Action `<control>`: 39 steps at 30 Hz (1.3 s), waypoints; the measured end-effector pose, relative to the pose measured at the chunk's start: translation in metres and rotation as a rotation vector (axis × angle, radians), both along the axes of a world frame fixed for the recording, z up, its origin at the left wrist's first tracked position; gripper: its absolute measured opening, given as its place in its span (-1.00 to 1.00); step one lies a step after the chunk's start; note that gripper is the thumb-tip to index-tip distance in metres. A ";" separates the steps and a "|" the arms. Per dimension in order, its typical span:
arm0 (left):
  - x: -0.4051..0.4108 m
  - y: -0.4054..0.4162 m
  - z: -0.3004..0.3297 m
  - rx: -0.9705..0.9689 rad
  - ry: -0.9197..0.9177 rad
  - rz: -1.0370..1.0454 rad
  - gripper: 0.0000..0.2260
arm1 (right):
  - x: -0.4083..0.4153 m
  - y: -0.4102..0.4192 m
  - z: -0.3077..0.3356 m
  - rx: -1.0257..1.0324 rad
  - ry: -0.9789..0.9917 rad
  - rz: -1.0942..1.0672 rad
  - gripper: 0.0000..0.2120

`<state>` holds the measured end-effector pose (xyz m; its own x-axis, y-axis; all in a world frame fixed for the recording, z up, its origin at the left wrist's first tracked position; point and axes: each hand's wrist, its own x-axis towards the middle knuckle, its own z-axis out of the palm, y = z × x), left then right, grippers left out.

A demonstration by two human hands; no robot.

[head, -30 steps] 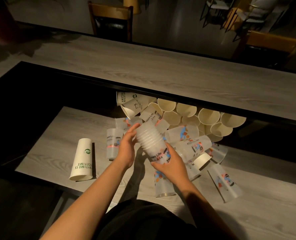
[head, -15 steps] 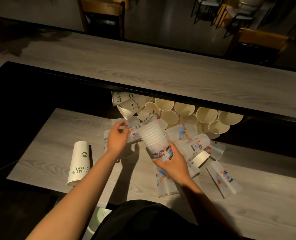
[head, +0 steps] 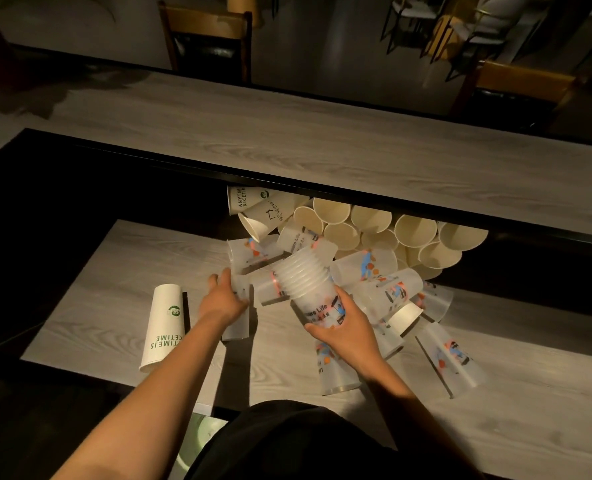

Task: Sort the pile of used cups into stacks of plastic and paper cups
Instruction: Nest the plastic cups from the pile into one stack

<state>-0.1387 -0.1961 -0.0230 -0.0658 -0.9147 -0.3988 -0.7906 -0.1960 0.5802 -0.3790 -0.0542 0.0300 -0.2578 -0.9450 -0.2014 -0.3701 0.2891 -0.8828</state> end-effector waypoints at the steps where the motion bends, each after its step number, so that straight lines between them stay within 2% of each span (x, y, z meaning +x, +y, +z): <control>1: -0.002 0.006 -0.001 0.018 0.014 0.023 -0.30 | 0.000 0.001 0.000 -0.002 0.002 0.003 -0.13; 6: -0.007 0.027 -0.007 0.065 0.036 0.142 -0.19 | -0.001 0.002 0.000 -0.010 0.017 0.022 -0.11; 9: -0.007 0.032 -0.005 0.098 0.143 0.308 -0.21 | -0.001 0.005 -0.002 -0.008 0.021 0.036 -0.10; 13: -0.012 0.031 0.010 0.108 0.405 0.726 -0.21 | -0.001 0.009 -0.002 0.003 0.047 0.054 -0.17; 16: -0.017 0.026 0.026 0.107 0.692 0.984 -0.19 | -0.001 0.010 -0.003 0.015 0.070 0.075 -0.21; 18: -0.021 0.022 0.037 0.117 0.919 1.122 -0.25 | -0.002 0.011 -0.005 0.022 0.087 0.086 -0.20; 20: -0.027 0.019 0.049 0.126 1.118 1.167 -0.34 | -0.002 0.011 -0.006 0.027 0.106 0.099 -0.17; 22: -0.033 0.016 0.058 0.110 1.216 1.160 -0.38 | -0.003 0.011 -0.007 0.035 0.120 0.100 -0.19; 25: -0.040 0.014 0.068 0.108 1.265 1.079 -0.39 | -0.003 0.012 -0.007 0.057 0.141 0.099 -0.23; 29: -0.052 0.017 0.075 -0.012 1.055 0.934 -0.33 | -0.002 0.013 -0.007 0.065 0.157 0.114 -0.25; 32: -0.060 0.021 0.079 -0.065 0.999 0.748 -0.31 | -0.002 0.011 -0.005 0.056 0.146 0.107 -0.22; 36: -0.066 0.026 0.080 -0.077 0.922 0.492 -0.39 | -0.003 0.011 0.000 0.031 0.115 0.093 -0.23; 39: -0.070 0.028 0.077 -0.050 0.891 0.208 -0.51 | -0.002 0.008 0.003 0.016 0.079 0.048 -0.24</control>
<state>-0.2084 -0.1682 0.0543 -0.1617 -0.9574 -0.2393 0.0021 -0.2428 0.9701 -0.3807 -0.0459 0.0333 -0.2275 -0.9535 -0.1975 -0.4520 0.2831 -0.8459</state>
